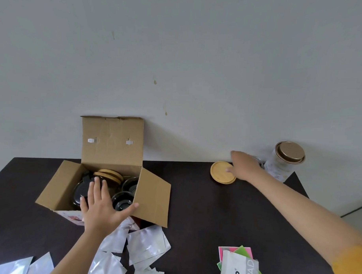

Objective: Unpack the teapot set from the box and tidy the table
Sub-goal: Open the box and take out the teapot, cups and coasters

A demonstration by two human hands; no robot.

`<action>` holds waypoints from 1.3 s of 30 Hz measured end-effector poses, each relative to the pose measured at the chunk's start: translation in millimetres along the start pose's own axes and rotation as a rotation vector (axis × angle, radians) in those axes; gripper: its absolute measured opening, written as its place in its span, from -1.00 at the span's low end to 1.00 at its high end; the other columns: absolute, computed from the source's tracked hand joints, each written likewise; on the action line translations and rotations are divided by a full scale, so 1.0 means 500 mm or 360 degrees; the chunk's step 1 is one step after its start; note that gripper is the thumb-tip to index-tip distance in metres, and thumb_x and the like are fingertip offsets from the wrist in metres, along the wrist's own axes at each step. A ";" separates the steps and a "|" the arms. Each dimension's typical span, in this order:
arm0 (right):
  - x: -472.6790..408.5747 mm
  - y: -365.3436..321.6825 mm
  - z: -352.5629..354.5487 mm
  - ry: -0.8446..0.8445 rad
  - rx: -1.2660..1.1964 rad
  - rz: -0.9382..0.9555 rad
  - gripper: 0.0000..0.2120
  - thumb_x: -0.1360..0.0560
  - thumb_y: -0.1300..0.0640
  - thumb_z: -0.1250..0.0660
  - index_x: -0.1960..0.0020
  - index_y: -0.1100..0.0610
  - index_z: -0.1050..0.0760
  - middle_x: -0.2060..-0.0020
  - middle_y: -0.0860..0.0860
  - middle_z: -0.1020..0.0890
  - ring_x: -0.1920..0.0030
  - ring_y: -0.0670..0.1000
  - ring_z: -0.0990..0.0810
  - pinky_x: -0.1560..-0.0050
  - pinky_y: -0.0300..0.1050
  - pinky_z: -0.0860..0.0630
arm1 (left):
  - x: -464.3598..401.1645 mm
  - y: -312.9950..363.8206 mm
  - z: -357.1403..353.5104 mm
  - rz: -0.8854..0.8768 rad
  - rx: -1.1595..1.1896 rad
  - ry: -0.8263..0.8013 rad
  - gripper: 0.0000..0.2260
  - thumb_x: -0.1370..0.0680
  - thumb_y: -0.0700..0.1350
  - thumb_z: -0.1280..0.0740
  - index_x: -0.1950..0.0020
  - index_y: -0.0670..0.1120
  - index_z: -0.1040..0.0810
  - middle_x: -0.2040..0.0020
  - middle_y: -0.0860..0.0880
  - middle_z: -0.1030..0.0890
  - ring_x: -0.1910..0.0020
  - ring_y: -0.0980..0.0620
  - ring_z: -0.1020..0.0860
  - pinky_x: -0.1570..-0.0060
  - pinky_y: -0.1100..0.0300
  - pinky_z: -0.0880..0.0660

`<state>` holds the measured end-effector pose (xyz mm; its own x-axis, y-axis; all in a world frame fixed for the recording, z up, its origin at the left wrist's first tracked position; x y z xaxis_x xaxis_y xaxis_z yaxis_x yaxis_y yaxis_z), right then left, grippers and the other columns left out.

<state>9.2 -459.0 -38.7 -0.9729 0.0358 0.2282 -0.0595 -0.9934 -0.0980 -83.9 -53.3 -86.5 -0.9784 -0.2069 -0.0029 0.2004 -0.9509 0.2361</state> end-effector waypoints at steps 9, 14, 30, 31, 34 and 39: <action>0.121 -0.387 0.035 -0.0226 -0.0815 0.0543 -0.52 -0.52 -0.03 -0.35 -0.36 0.18 -0.41 -0.17 0.07 -0.59 -0.16 0.04 -0.57 -0.20 -0.03 -0.50 | 0.016 0.008 0.016 0.0023 0.0001 -0.0064 0.25 -0.11 0.67 0.12 -0.55 -0.17 0.08 -0.56 -0.11 0.20 -0.52 -0.07 0.28 -0.43 -0.20 0.22; 0.127 -0.548 0.013 -0.0354 -0.0800 0.0668 -0.57 -0.50 -0.01 -0.36 -0.18 0.31 -0.51 -0.03 0.23 -0.63 -0.03 0.20 -0.62 -0.10 0.11 -0.57 | 0.057 0.014 0.028 0.0322 0.0083 -0.0063 0.32 -0.08 0.70 0.09 -0.53 -0.24 0.14 -0.55 -0.21 0.18 -0.52 -0.14 0.26 -0.40 -0.29 0.17; 0.101 -0.685 -0.043 -0.0636 0.0323 0.0725 -0.69 -0.41 -0.09 -0.35 0.06 0.15 -0.45 0.18 0.06 -0.54 0.09 0.10 -0.57 -0.07 0.01 -0.55 | 0.087 0.003 0.014 0.0386 0.0393 0.0077 0.36 -0.02 0.70 0.21 -0.53 -0.25 0.15 -0.56 -0.15 0.21 -0.51 -0.03 0.30 -0.40 -0.21 0.26; 0.099 -0.681 -0.038 -0.0603 0.0244 0.0727 -0.68 -0.39 -0.09 -0.38 0.13 0.15 -0.45 0.24 0.05 -0.53 0.14 0.09 -0.57 0.01 -0.03 -0.57 | 0.087 0.003 0.013 0.0384 0.0397 0.0088 0.35 -0.03 0.70 0.16 -0.53 -0.25 0.15 -0.56 -0.15 0.20 -0.51 -0.03 0.29 -0.40 -0.21 0.26; 0.092 -0.664 -0.017 -0.0472 0.0011 0.0704 -0.65 -0.30 -0.09 -0.48 0.27 0.15 -0.42 0.33 0.05 -0.53 0.31 0.05 -0.54 0.31 -0.13 -0.48 | 0.086 0.000 0.008 0.0371 0.0429 0.0136 0.32 -0.09 0.68 0.03 -0.53 -0.27 0.11 -0.56 -0.16 0.17 -0.52 -0.03 0.26 -0.40 -0.22 0.26; 0.088 -0.607 0.041 -0.0286 -0.0549 0.0623 -0.65 -0.26 0.00 -0.52 0.24 0.18 -0.41 0.35 0.04 -0.46 0.36 0.00 -0.44 0.42 -0.18 -0.34 | 0.085 0.000 0.003 0.0374 0.0416 0.0140 0.32 -0.08 0.70 0.07 -0.53 -0.26 0.08 -0.56 -0.16 0.12 -0.53 -0.06 0.20 -0.40 -0.25 0.23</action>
<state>-11.1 -158.3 20.9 -0.8854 -0.3786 0.2697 0.2002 -0.8342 -0.5138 -125.3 -61.7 -85.1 -0.8967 -0.4427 -0.0001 0.3881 -0.7862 0.4809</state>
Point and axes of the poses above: each hand's wrist, its own x-axis away from the middle knuckle, its own z-axis out of the back of the hand, y = z × x, the point moved 1 cm from there along -x, towards the middle knuckle
